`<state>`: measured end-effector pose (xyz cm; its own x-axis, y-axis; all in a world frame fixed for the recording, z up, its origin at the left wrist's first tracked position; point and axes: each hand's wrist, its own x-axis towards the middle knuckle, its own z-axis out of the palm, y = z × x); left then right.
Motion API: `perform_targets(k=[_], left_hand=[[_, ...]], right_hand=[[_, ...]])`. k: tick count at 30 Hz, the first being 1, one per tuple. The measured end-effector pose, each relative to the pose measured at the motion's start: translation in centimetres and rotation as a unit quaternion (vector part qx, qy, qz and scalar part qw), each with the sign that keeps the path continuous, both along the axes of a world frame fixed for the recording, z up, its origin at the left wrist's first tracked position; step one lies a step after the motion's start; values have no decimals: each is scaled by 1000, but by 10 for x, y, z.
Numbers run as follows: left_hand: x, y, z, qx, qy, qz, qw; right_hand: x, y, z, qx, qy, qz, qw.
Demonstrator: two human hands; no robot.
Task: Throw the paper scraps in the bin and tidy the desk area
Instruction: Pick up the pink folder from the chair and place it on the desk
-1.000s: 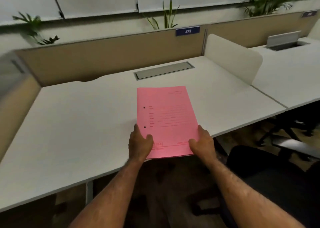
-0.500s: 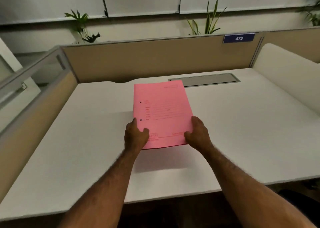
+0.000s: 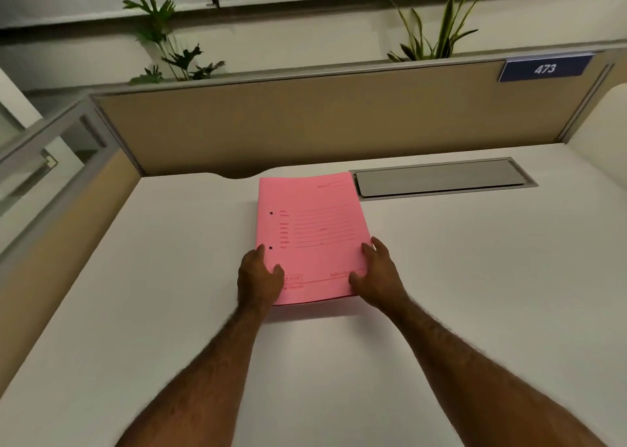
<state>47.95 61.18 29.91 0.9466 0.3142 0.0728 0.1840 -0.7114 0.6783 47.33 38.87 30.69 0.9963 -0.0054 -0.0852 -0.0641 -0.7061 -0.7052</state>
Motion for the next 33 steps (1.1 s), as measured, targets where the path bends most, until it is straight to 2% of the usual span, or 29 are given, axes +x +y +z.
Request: perform_targets(k=[10,13,16,18,21,26,33], left_hand=[[87,6,-30,53,30,-6,998],[100,7,-39,131,66,-4,989],[99,7,-51,253,108,-81,958],[90,7,-58,280,126,-121,944],[81,7,-54,279,128,-135,942],[63,2,-21,241,91,-128,958],[-5,4,16,223,42,-116,967]], right_hand=[[84,8,-43,-48,42,32,997],[96,9,-55,-144,24,67,987],[96,6,-67,-216,25,112,970],[92,4,-71,-231,32,126,964],[85,4,-63,-235,28,124,964],[64,8,-33,-228,-8,108,968],[-1,19,6,-222,-55,91,969]])
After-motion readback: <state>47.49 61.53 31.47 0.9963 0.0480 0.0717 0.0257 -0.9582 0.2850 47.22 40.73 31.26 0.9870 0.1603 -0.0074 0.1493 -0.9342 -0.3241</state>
